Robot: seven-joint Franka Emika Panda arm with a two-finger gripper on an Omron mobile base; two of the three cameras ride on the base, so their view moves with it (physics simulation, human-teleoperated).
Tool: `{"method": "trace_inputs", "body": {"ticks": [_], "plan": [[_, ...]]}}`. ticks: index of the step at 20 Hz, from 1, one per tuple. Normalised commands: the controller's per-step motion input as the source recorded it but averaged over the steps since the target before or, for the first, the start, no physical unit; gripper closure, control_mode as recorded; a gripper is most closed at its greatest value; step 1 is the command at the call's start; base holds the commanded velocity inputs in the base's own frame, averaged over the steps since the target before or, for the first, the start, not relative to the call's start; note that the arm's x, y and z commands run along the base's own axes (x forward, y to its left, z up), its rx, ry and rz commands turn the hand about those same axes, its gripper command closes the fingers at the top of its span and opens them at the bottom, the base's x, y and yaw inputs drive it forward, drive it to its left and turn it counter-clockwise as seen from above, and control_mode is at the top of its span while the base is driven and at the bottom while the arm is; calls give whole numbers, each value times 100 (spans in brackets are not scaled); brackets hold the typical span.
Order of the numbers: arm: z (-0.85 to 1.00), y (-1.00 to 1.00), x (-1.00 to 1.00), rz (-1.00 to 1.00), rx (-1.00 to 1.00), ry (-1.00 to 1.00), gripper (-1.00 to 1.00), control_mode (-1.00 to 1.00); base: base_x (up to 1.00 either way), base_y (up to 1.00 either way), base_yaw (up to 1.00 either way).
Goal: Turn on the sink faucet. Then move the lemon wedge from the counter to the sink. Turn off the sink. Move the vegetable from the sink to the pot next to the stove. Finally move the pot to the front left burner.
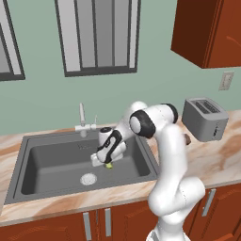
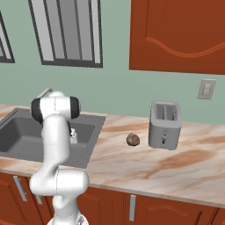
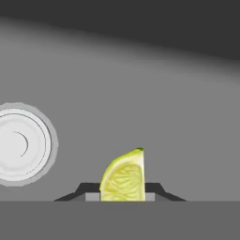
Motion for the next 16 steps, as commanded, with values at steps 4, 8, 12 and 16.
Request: {"method": "trace_inputs", "body": {"ticks": [4,8,12,16], "plan": [[78,-16,-1,-6,0,-4,100,-100,0,0,0],[84,-13,-4,-7,0,-4,100,-100,0,0,0],[86,-9,-5,-6,0,-2,100,-100,0,0,0],[84,-13,-17,-5,0,0,100,-100,0,0,0]]}}
